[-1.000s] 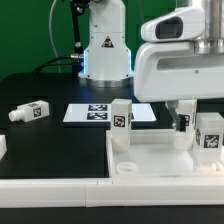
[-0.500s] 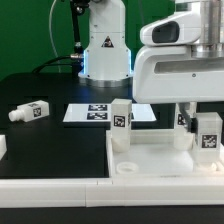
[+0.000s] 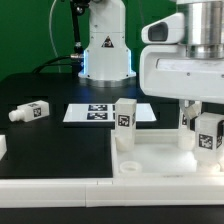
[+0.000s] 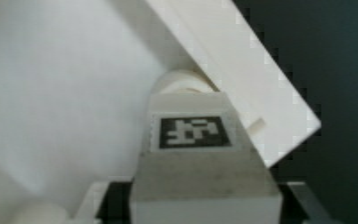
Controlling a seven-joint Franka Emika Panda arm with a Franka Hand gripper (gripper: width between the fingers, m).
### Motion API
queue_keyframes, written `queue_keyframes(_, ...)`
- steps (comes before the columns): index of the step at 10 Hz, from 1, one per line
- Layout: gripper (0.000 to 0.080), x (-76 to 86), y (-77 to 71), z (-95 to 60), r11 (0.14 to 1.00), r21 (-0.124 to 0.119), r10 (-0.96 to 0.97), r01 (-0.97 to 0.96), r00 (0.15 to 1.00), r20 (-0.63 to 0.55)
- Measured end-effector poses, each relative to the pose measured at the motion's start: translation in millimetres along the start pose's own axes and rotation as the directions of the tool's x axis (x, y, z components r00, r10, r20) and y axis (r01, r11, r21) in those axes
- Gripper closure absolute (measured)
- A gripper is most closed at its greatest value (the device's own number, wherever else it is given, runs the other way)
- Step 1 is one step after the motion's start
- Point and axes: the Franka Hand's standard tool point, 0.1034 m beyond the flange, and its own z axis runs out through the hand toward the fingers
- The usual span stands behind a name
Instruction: Assemble square table
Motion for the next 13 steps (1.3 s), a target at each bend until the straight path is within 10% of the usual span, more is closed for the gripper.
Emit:
queue_keyframes(7, 0.0514, -5.4, 1.5, 1.0, 0.834, 0.008, 0.551, -0.551, 0.834, 0.042)
queue_keyframes(11, 0.0513, -5.5, 1.7, 1.4, 0.878, 0.011, 0.478, -0.478, 0.878, 0.037)
queue_keyframes(13, 0.0199, -8.0, 1.8, 2.6, 1.000, -0.001, 0.023, -0.023, 1.000, 0.006)
